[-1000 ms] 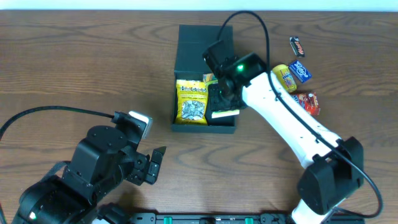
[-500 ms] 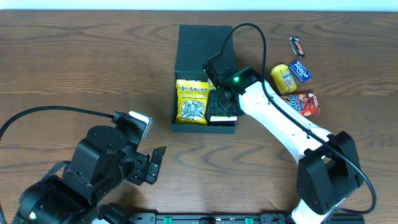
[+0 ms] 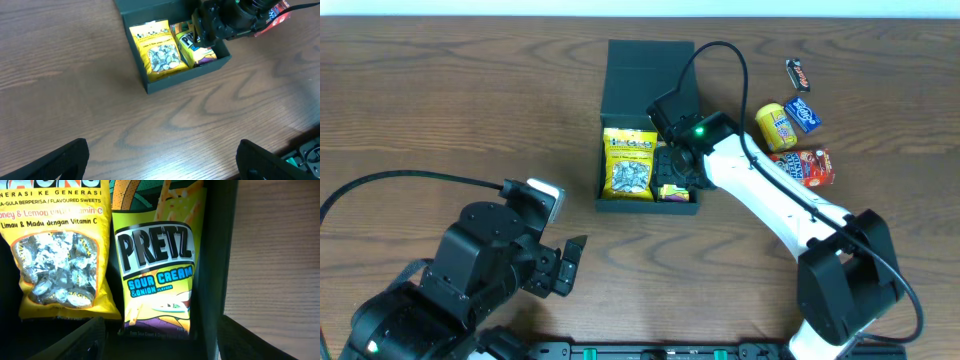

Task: Pack container
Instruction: 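Carry the PRETZ box into the box beside the HACKS bag, then release the PRETZ box and lift the right gripper away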

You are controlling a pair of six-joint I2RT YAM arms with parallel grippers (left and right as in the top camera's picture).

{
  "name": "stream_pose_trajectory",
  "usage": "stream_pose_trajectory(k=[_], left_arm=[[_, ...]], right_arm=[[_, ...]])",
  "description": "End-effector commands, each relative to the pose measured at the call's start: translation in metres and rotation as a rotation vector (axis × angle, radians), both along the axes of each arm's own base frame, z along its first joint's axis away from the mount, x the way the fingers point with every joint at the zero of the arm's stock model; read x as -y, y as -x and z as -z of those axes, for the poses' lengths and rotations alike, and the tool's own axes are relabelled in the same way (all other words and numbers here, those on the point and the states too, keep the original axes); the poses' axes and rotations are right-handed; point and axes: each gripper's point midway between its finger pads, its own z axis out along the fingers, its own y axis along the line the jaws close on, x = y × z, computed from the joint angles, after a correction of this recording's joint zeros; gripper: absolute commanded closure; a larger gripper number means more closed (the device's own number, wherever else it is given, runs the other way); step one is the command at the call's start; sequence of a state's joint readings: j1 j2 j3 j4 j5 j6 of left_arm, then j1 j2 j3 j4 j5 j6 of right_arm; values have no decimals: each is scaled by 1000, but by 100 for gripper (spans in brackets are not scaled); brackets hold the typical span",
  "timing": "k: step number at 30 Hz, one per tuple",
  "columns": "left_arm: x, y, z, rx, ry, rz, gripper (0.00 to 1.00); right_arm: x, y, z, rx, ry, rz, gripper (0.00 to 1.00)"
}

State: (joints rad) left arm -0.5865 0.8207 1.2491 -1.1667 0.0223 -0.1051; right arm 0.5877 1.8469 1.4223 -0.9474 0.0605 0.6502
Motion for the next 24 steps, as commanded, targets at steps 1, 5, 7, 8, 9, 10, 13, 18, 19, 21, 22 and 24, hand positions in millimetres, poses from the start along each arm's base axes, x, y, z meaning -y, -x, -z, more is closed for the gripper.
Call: stream_pose_trajectory(k=[1,5,7,8,9,10,13,18,19,21,22,24], left_arm=[[-1,0,-5,12,8,-8,5],[-1,0,-5,12,8,-8,5],[-1,0,-5,12,8,-8,5],[-1,0,-5,12,8,-8,5],[-1,0,-5,12,8,-8,5],[-1,0,-5,12,8,-8,5],[-1,0,-5,12,8,-8,5],[-1,0,-5,12,8,-8,5],[-1,0,-5,12,8,-8,5],[-1,0,-5,12,8,-8,5],[-1,0,-5,12,8,-8,5],[-1,0,-5,12,8,-8,5]], right_arm=[[0,0,-1,8,5,4,31],[2,1,-8,12,2,6,36],[4,0,-16,30,-9,11,36],[5,-1,-21,42,-17,16,36],[6,-3,-28,60,-28,16,36],[8,-5,-35,79,-36,13,36],[24,-14,-74,189,-64,-3,33],[76,-33,-122,348,-33,11,22],[90,-37,-126,363,-15,15,21],[114,-44,-127,370,18,25,18],[125,-47,-125,366,35,27,17],[150,-53,-120,350,67,50,16]])
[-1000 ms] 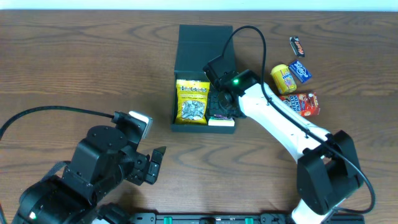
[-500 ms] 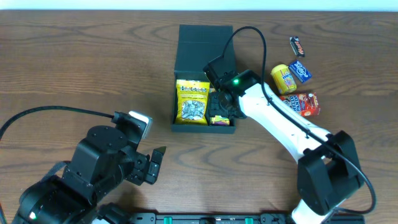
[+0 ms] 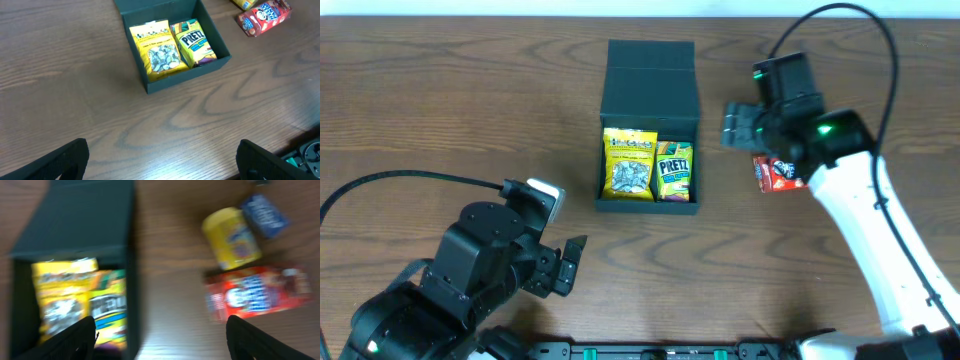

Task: Pack container
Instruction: 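Release the PRETZ box and lift the right gripper away, then lower the right gripper onto the red Hello Panda box and grasp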

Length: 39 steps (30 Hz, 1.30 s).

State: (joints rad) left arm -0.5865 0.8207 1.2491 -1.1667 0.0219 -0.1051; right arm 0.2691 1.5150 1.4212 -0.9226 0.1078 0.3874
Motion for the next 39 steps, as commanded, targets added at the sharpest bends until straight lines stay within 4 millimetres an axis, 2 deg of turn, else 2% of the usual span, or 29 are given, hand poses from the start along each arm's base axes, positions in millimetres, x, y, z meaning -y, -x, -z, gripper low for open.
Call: stream_pose_trajectory(k=[1,5,8,11,17,20,22,25,26,28,39], left_arm=[[-1,0,-5,12,8,-7,5],[-1,0,-5,12,8,-7,5],[-1,0,-5,12,8,-7,5],[-1,0,-5,12,8,-7,5],[-1,0,-5,12,8,-7,5],[-1,0,-5,12,8,-7,4],[-1,0,-5,12,8,-7,5],[-1,0,-5,12,8,-7,5],[-1,0,-5,12,8,-7,5],[-1,0,-5,12,8,-7,5],[-1,0,-5,12,8,-7,5]], right_arm=[[36,-9,7,-17,91,-14,16],[78,-21,16,-28,124,46,11],[101,-31,26,-37,141,77,10],[118,-39,44,-64,156,89,9],[135,-41,91,-183,165,98,9],[139,-40,106,-228,191,45,9],[138,-41,109,-238,218,-38,9],[123,-39,111,-236,263,-345,6],[116,-33,113,-246,284,-500,3],[111,-25,115,-264,307,-640,1],[110,-1,120,-303,381,-1030,1]])
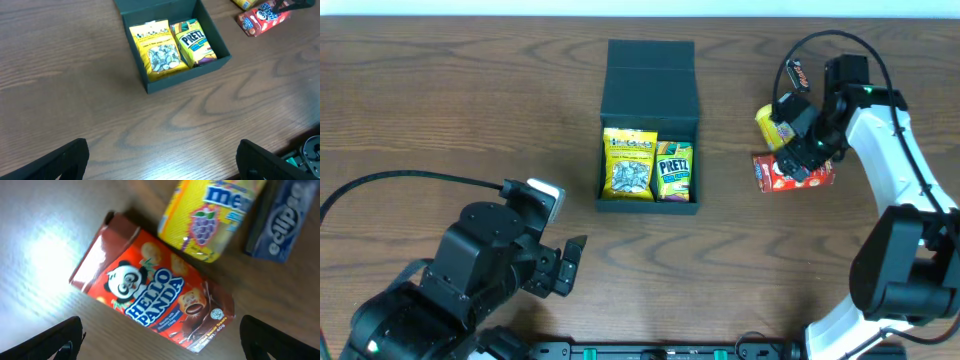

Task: Pack container
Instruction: 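Lower the right gripper onto the red Hello Panda box and grasp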

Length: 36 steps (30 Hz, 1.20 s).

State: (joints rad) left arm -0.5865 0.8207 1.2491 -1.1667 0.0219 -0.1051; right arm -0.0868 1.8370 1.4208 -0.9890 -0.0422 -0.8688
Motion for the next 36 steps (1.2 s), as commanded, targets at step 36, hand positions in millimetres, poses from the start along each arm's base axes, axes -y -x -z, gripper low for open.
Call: stream_pose_trajectory(k=[36], left_arm=[[-1,0,-5,12,8,-7,5]], right_arm=[[22,5,79,-166,27,-261,1]])
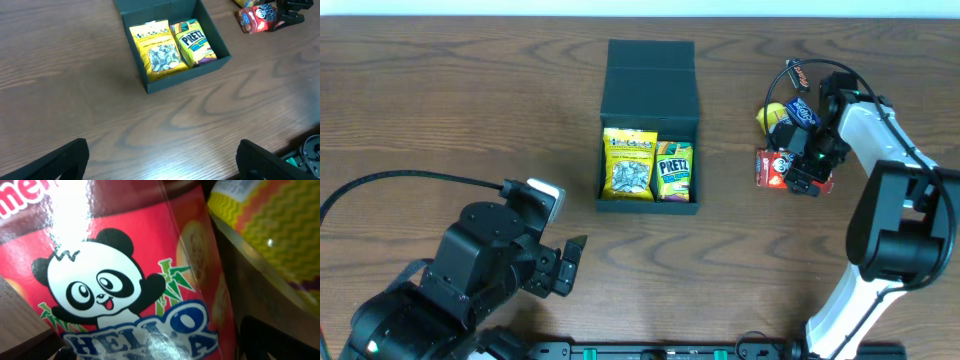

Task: Pack container
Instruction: 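Lower the right gripper onto the red Hello Panda box and grasp, then carry the Hello Panda box left over the black box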

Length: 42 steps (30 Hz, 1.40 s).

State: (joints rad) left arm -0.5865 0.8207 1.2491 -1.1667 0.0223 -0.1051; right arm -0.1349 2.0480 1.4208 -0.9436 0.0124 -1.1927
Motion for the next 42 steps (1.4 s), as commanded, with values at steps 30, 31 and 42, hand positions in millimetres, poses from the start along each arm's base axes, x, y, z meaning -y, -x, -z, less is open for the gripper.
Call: stream_pose_trajectory(k=[30,31,42], left_arm=[[-1,0,-5,12,8,-8,5],[-1,0,-5,12,8,-8,5],[-1,0,-5,12,8,-8,5]], right_arm=[[-39,-2,18,-39,-118,192,38],[-45,-2,17,-40,-125,197,40],[-140,-38,-18,52,-188,175,48]])
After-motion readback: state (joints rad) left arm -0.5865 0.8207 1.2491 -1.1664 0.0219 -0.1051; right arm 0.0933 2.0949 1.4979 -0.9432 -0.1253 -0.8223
